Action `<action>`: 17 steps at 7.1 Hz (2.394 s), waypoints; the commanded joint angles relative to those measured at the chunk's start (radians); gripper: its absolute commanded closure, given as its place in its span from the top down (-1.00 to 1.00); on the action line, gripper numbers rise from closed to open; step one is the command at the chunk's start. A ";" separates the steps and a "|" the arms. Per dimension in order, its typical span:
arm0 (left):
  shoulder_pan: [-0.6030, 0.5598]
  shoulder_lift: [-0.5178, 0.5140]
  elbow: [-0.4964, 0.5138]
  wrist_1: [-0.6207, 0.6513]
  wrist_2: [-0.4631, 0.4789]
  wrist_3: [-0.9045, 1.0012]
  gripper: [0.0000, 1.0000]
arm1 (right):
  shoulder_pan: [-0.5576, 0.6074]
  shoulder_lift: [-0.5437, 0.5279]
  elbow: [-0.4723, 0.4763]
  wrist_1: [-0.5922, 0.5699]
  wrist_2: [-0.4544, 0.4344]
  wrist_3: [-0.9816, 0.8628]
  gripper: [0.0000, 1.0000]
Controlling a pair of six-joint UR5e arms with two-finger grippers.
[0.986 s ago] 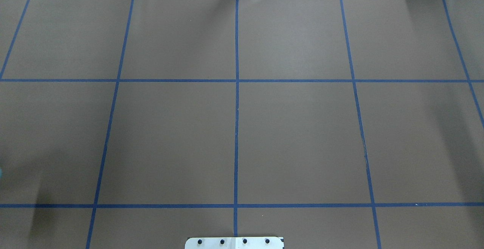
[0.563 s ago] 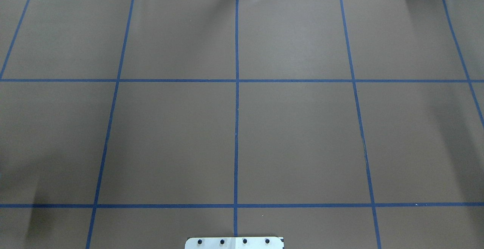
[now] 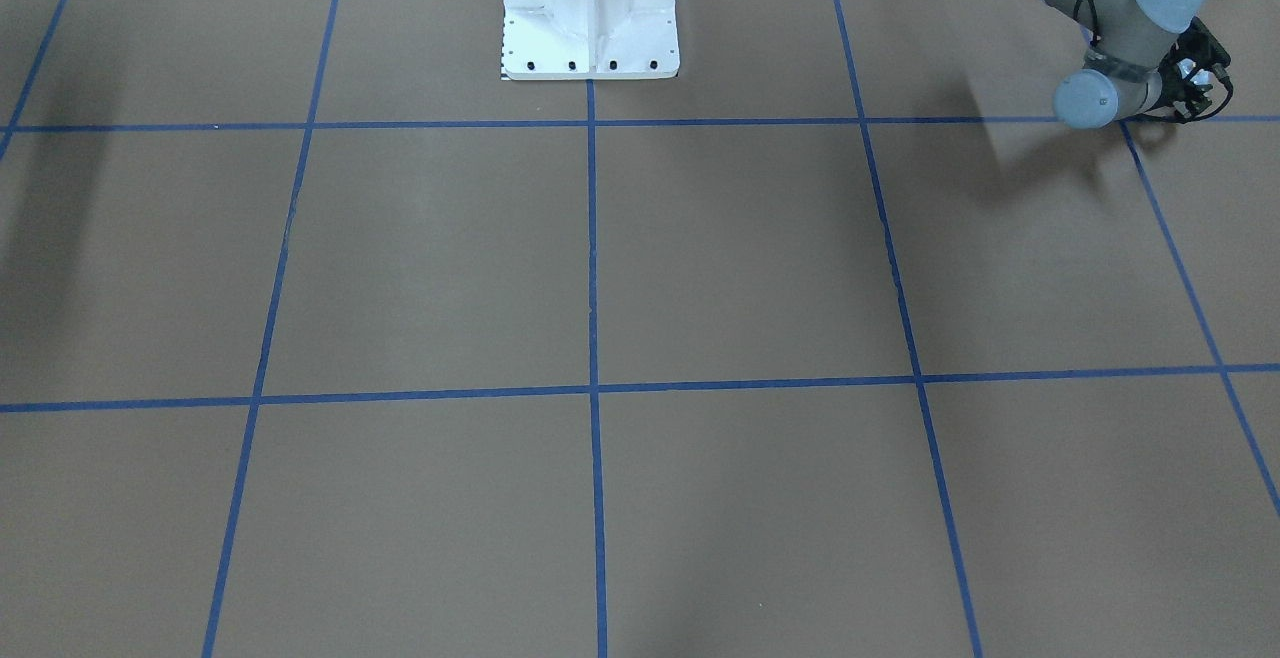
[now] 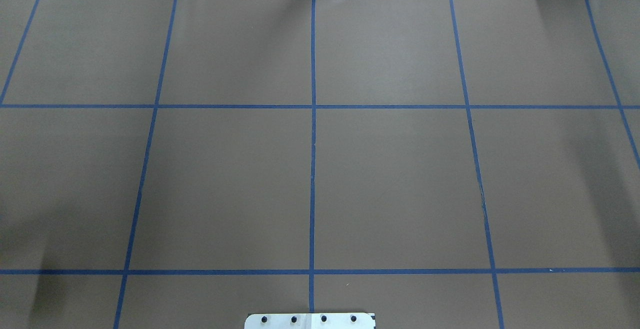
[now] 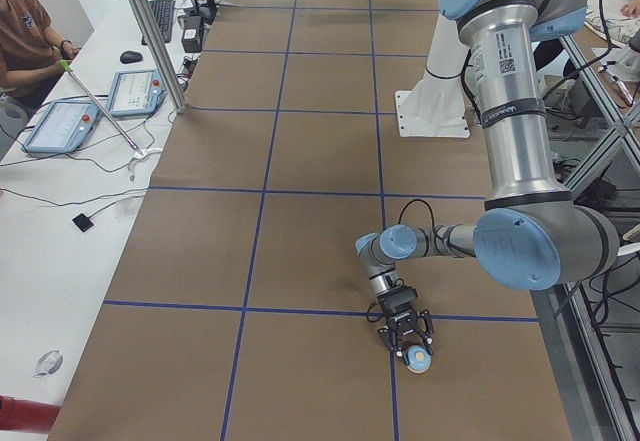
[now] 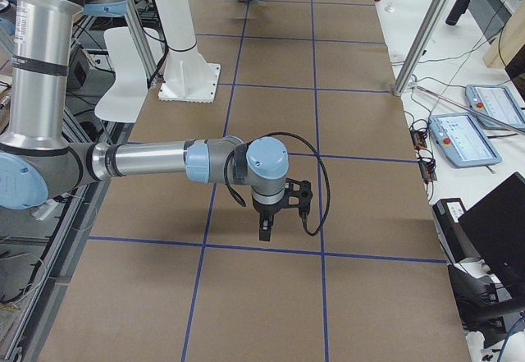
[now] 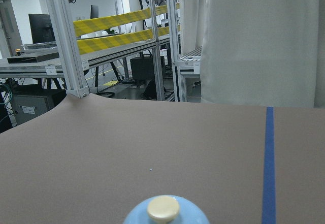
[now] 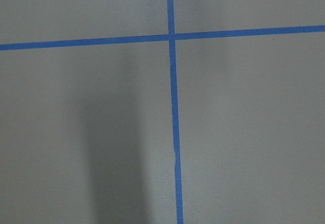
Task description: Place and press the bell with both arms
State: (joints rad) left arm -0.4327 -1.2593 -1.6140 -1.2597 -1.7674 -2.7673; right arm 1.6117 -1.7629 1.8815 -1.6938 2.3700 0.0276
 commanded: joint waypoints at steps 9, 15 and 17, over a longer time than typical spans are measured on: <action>-0.363 -0.086 -0.260 -0.016 0.506 0.692 -1.00 | 0.007 -0.004 0.021 -0.010 0.003 0.011 1.00; -0.463 -0.499 -0.262 -0.168 0.516 1.311 -1.00 | 0.007 0.002 0.008 -0.009 0.003 0.012 1.00; -0.335 -0.612 -0.314 -0.260 0.532 1.399 -1.00 | 0.004 0.008 0.008 -0.006 0.002 0.012 1.00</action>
State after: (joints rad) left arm -0.8375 -1.8062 -1.8939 -1.4694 -1.2436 -1.4120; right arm 1.6172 -1.7584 1.8906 -1.7012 2.3718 0.0399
